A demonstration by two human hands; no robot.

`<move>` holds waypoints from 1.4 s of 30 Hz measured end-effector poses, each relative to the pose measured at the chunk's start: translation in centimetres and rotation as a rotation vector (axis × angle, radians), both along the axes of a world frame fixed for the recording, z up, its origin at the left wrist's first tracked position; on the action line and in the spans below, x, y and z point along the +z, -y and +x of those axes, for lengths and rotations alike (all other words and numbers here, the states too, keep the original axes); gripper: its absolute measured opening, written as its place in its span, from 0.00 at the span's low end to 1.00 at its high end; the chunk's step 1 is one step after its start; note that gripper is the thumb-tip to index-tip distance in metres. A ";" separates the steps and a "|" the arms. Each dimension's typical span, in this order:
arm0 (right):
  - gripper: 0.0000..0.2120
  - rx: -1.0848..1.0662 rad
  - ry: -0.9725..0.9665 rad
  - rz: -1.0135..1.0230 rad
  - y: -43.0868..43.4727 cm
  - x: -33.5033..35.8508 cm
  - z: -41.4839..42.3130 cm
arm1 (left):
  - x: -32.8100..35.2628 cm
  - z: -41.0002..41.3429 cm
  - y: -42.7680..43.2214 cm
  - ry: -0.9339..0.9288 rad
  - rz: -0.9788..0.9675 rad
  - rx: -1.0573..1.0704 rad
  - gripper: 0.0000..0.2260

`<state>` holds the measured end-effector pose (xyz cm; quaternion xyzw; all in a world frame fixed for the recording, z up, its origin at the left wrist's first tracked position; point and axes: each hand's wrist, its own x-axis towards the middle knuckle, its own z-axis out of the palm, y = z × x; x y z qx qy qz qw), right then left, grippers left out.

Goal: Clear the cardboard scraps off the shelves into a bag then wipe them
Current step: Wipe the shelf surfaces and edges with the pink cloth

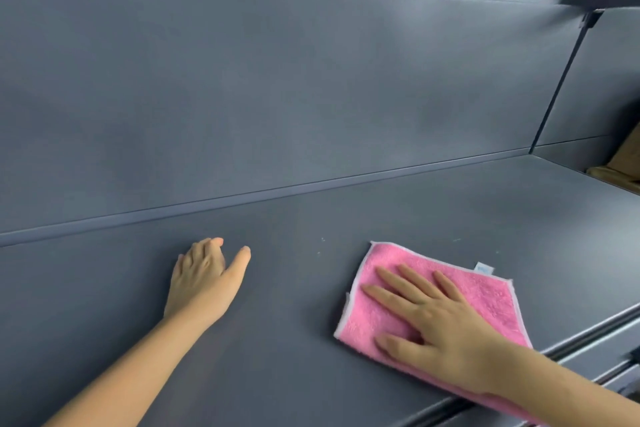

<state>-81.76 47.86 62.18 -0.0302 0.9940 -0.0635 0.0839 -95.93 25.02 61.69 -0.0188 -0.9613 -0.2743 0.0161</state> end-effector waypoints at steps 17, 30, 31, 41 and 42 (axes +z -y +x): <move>0.32 0.207 -0.019 -0.036 11.5 -0.2 -9.3 | 0.1 -0.1 0.4 -0.030 0.181 0.051 0.24; 0.32 0.177 -0.020 -0.066 11.3 -0.1 -10.8 | 0.0 -0.4 0.8 -0.024 0.289 0.030 0.22; 0.31 0.139 -0.020 -0.066 11.2 0.0 -11.7 | 0.1 -0.4 1.2 -0.011 0.352 0.029 0.21; 0.33 -0.103 -0.026 -0.027 15.6 0.1 -21.2 | 0.7 -2.6 11.7 -0.019 0.102 0.195 0.23; 0.33 -0.120 -0.030 -0.024 16.5 0.1 -21.7 | 0.5 -2.7 12.0 -0.018 0.096 0.191 0.23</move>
